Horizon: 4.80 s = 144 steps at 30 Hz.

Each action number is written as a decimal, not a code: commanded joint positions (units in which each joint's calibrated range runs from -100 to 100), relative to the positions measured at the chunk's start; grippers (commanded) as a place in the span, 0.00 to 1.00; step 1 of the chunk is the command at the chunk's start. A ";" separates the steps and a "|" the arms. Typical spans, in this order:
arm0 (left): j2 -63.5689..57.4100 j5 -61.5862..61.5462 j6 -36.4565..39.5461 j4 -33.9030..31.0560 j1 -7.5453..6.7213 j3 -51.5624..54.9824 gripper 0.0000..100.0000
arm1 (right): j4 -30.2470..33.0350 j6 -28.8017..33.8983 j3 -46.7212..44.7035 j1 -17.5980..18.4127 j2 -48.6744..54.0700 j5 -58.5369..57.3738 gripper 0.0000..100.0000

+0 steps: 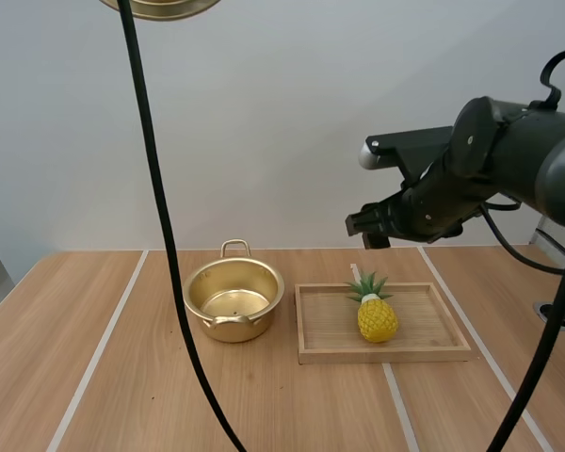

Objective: Open the pot, put the pineapple inside, and close it

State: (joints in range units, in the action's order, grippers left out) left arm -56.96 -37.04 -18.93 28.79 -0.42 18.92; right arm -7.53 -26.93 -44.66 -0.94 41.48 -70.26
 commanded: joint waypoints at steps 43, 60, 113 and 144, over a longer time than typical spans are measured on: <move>-0.30 1.20 0.54 0.52 -0.18 -0.25 0.00 | -3.30 -6.23 -8.43 -0.29 -21.63 15.81 0.99; -0.30 1.20 0.54 0.52 -0.18 -0.25 0.00 | -3.30 -7.03 -8.43 -0.29 -26.43 19.21 1.00; -0.30 1.20 0.54 0.52 -0.18 -0.25 0.00 | -17.63 -16.85 -8.70 -0.29 -12.75 42.84 0.00; -0.30 1.20 0.54 0.52 -0.18 -0.25 0.00 | -33.38 -20.31 0.89 -0.12 9.94 37.83 0.00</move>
State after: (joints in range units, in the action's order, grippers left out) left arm -56.96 -37.21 -18.93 28.79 -0.42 18.92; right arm -38.61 -44.59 -44.31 -1.03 51.38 -29.52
